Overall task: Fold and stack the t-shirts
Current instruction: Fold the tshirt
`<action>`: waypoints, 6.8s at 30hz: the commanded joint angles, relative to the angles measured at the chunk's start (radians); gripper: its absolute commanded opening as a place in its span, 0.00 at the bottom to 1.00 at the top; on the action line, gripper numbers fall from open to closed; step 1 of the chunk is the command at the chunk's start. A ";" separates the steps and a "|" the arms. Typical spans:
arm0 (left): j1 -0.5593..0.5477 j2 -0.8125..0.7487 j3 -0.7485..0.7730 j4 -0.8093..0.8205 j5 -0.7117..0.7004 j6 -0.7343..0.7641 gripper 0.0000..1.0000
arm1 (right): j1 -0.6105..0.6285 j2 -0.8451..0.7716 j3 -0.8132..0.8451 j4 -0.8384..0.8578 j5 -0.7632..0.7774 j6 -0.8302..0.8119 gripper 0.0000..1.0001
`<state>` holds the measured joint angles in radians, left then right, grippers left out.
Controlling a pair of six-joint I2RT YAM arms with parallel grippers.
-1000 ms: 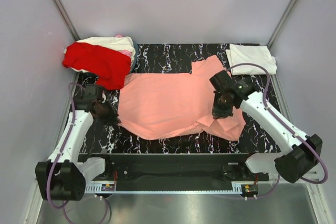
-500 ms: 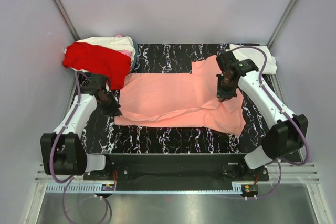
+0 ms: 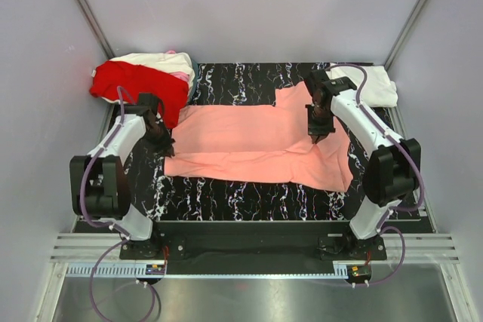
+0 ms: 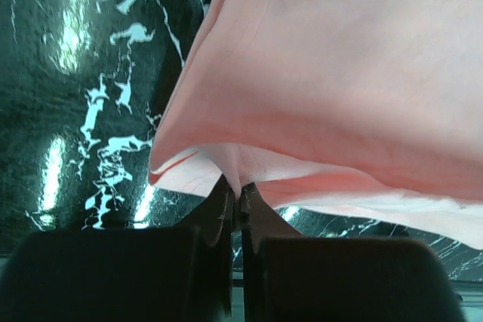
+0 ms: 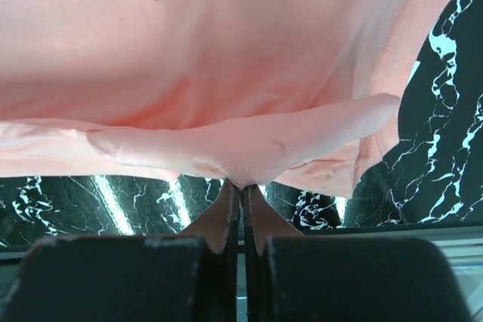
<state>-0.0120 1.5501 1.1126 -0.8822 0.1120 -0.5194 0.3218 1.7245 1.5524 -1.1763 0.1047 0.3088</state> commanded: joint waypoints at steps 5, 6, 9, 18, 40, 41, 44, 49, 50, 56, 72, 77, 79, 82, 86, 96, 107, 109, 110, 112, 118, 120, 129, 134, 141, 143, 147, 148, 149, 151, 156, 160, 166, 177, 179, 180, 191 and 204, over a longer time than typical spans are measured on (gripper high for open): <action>0.004 0.120 0.116 -0.001 -0.049 0.039 0.03 | -0.010 0.110 0.106 0.052 0.035 -0.050 0.00; 0.004 0.134 0.128 0.000 -0.041 0.041 0.06 | -0.010 0.127 0.116 0.059 0.050 -0.051 0.00; 0.004 0.191 0.171 -0.011 -0.043 0.041 0.18 | -0.018 0.210 0.184 0.047 0.100 -0.065 0.04; 0.004 0.010 0.130 -0.026 -0.109 -0.010 0.91 | -0.118 0.095 0.169 0.067 0.107 0.145 1.00; 0.006 -0.298 -0.367 0.256 -0.029 -0.223 0.86 | -0.412 -0.612 -0.925 0.489 -0.260 0.596 0.73; 0.006 -0.301 -0.375 0.259 -0.037 -0.228 0.86 | -0.417 -0.611 -0.931 0.494 -0.229 0.601 0.70; 0.009 -0.320 -0.390 0.270 -0.047 -0.244 0.86 | -0.451 -0.614 -0.966 0.541 -0.203 0.621 0.61; 0.010 -0.338 -0.407 0.288 -0.063 -0.254 0.86 | -0.490 -0.525 -0.979 0.587 -0.203 0.596 0.61; 0.010 -0.337 -0.408 0.289 -0.067 -0.255 0.86 | -0.497 -0.510 -0.980 0.599 -0.201 0.590 0.62; 0.010 -0.328 -0.431 0.322 -0.080 -0.266 0.84 | -0.543 -0.428 -1.019 0.697 -0.192 0.558 0.47; 0.012 -0.240 -0.507 0.517 -0.109 -0.269 0.05 | -0.668 -0.333 -0.936 0.715 -0.226 0.441 0.24; 0.010 -0.272 -0.476 0.447 -0.138 -0.272 0.00 | -0.773 -0.338 -0.922 0.682 -0.261 0.406 0.08; 0.010 -0.323 -0.474 0.410 -0.133 -0.280 0.00 | -0.802 -0.371 -0.922 0.663 -0.257 0.386 0.02; -0.009 -0.381 -0.490 0.372 -0.118 -0.306 0.00 | -0.810 -0.440 -0.942 0.646 -0.269 0.407 0.00; -0.045 -0.471 -0.540 0.330 -0.087 -0.352 0.00 | -0.811 -0.512 -0.954 0.598 -0.247 0.427 0.00; -0.068 -0.769 -0.648 0.145 -0.084 -0.519 0.03 | -0.813 -0.713 -0.936 0.432 -0.192 0.480 0.00; -0.072 -0.791 -0.453 0.129 -0.097 -0.397 0.58 | -0.813 -0.779 -0.842 0.357 -0.200 0.451 1.00; -0.072 -0.710 -0.334 0.175 -0.097 -0.295 0.57 | -0.813 -0.795 -0.798 0.349 -0.226 0.435 1.00; -0.074 -0.606 -0.288 0.177 -0.107 -0.269 0.55 | -0.813 -0.813 -0.784 0.356 -0.249 0.417 1.00; -0.074 -0.503 -0.170 0.183 -0.133 -0.212 0.51 | -0.813 -0.822 -0.766 0.368 -0.301 0.398 1.00; -0.083 -0.133 0.085 0.207 -0.230 -0.142 0.45 | -0.813 -0.798 -0.666 0.313 -0.387 0.300 1.00; -0.101 -0.017 0.145 0.203 -0.261 -0.136 0.43 | -0.811 -0.822 -0.667 0.314 -0.402 0.283 1.00; -0.183 0.304 0.420 0.187 -0.357 -0.142 0.41 | -0.810 -0.855 -0.713 0.336 -0.465 0.280 1.00; -0.209 0.424 0.506 0.177 -0.439 -0.134 0.47 | -0.802 -0.859 -0.724 0.346 -0.484 0.277 1.00; -0.230 0.594 0.665 0.138 -0.502 -0.114 0.53 | -0.794 -0.881 -0.758 0.371 -0.508 0.279 1.00; -0.232 0.654 0.705 0.102 -0.508 -0.122 0.54 | -0.793 -0.884 -0.765 0.377 -0.511 0.282 1.00; -0.238 0.703 0.745 0.086 -0.523 -0.134 0.55 | -0.793 -0.876 -0.778 0.388 -0.519 0.280 1.00; -0.241 0.720 0.753 0.078 -0.532 -0.139 0.55 | -0.793 -0.872 -0.781 0.388 -0.519 0.277 0.99; -0.243 0.728 0.757 0.069 -0.534 -0.142 0.55 | -0.793 -0.869 -0.781 0.388 -0.517 0.274 0.99; -0.243 0.751 0.774 0.054 -0.540 -0.146 0.55 | -0.793 -0.862 -0.785 0.394 -0.517 0.276 0.99; -0.247 0.772 0.782 0.038 -0.545 -0.145 0.48 | -0.793 -0.859 -0.795 0.408 -0.517 0.273 1.00; -0.249 0.757 0.767 0.042 -0.519 -0.151 0.40 | -0.793 -0.853 -0.795 0.408 -0.516 0.271 0.99; -0.269 0.700 0.687 0.084 -0.494 -0.159 0.26 | -0.793 -0.849 -0.793 0.411 -0.507 0.271 1.00; -0.282 0.657 0.612 0.140 -0.503 -0.142 0.00 | -0.723 -0.734 -0.730 0.491 -0.577 0.262 0.99; -0.281 0.640 0.557 0.190 -0.503 -0.143 0.00 | -0.643 -0.654 -0.664 0.497 -0.531 0.276 0.99; -0.281 0.621 0.534 0.210 -0.505 -0.145 0.00 | -0.600 -0.626 -0.638 0.506 -0.476 0.283 0.99; -0.283 0.499 0.305 0.469 -0.474 -0.166 0.00 | -0.423 0.061 0.012 0.488 -0.327 0.236 0.95; -0.281 0.373 0.121 0.669 -0.483 -0.176 0.00 | -0.326 0.773 0.895 0.294 -0.181 0.076 0.93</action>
<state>-0.2909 1.9640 1.2526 -0.2729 -0.3786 -0.6865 0.0036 2.4184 2.3043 -0.8165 -0.1349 0.4583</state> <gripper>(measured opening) 0.008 0.932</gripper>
